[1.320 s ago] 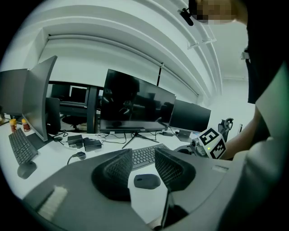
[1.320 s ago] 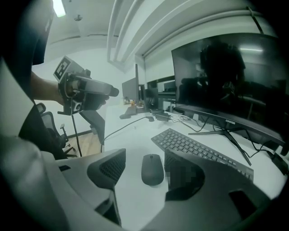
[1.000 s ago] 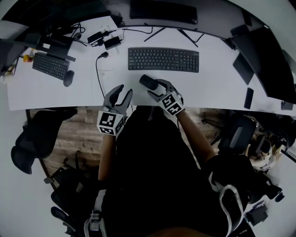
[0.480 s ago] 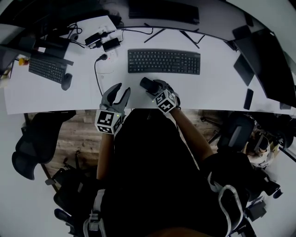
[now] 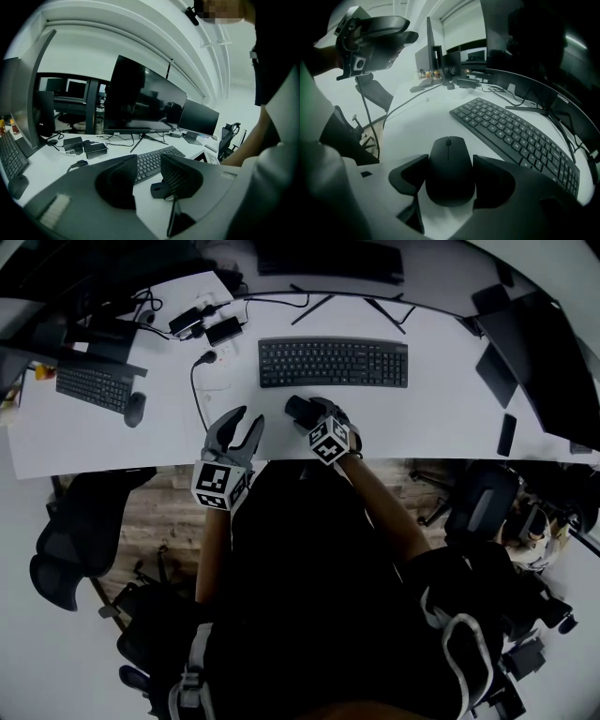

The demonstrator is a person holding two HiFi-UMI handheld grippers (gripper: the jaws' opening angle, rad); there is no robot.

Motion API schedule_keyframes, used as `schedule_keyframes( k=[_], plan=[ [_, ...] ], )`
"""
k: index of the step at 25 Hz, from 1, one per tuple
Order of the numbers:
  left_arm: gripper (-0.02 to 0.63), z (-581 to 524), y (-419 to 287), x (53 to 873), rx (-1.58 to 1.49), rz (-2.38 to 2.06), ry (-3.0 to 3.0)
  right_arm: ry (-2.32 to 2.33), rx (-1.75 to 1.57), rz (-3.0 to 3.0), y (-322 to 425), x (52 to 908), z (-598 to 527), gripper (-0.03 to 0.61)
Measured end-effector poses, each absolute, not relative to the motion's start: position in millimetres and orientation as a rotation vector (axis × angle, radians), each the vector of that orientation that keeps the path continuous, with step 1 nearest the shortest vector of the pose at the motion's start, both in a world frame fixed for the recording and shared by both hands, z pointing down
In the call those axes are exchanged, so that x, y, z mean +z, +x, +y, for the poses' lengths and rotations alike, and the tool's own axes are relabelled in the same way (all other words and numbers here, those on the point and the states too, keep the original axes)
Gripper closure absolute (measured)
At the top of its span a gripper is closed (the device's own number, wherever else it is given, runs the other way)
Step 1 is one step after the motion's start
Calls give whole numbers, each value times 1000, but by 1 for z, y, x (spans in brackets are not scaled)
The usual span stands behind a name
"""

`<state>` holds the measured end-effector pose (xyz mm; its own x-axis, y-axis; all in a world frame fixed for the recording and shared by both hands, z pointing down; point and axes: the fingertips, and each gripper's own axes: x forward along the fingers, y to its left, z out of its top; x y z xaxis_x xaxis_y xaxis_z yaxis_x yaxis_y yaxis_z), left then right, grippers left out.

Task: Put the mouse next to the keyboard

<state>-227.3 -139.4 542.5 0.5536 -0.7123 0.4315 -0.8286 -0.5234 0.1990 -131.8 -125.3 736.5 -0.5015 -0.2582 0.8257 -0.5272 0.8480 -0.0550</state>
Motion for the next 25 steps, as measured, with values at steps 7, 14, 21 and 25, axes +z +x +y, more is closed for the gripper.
schedule_keyframes(
  k=[7, 14, 21, 25],
  plan=[
    [460, -141, -232, 541, 421, -1232, 2431, 575, 373, -2107, -132, 739, -125, 281],
    [460, -142, -227, 537, 437, -1170, 2477, 563, 370, -2106, -132, 740, -126, 284],
    [460, -149, -221, 533, 475, -1153, 2503, 553, 342, -2136, -133, 729, -124, 284],
    [460, -151, -210, 530, 484, -1153, 2515, 557, 316, -2159, -127, 716, -124, 284]
  ],
)
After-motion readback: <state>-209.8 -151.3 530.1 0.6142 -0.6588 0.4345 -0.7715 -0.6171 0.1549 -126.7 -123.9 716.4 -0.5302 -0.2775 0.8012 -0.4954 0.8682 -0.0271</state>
